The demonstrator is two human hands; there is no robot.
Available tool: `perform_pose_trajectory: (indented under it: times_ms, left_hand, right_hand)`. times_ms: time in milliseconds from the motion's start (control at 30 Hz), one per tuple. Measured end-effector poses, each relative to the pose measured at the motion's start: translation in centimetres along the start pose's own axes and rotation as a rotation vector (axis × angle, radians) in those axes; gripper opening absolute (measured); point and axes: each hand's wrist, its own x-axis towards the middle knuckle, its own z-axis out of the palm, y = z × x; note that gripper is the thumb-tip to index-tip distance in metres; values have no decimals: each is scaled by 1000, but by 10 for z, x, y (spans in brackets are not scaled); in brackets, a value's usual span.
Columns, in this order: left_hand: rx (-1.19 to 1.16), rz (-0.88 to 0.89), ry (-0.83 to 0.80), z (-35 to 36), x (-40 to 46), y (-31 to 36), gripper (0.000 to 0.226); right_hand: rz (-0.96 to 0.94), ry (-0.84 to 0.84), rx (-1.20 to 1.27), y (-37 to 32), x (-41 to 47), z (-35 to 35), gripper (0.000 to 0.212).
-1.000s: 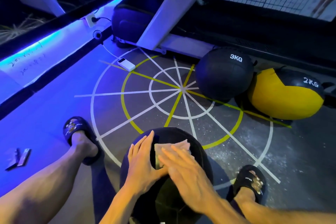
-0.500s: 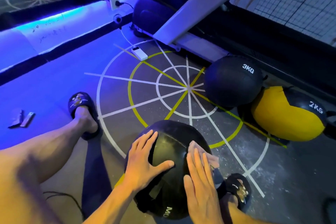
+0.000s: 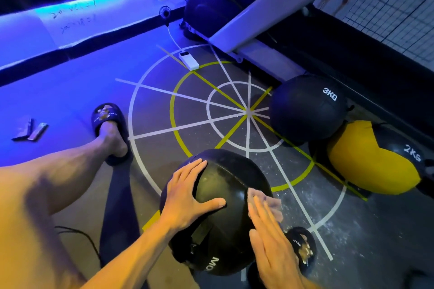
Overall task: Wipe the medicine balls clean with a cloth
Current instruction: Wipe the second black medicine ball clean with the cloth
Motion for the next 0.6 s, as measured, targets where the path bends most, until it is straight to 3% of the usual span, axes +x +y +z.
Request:
perform_pose_trajectory:
  times_ms: [100, 333, 467, 600]
  left_hand:
    - [6, 13, 0, 2, 0, 3, 107]
    - [-14, 15, -12, 0, 2, 1, 104]
    - [-11, 13, 3, 1, 4, 6, 104]
    - [38, 39, 5, 13, -1, 11, 105]
  right_hand:
    - [54, 24, -4, -2, 20, 11, 55]
    - [-87, 10, -162, 5, 66, 16, 45]
    - [-143, 157, -137, 20, 29, -6, 39]
    - [-55, 270, -120, 17, 51, -5, 27]
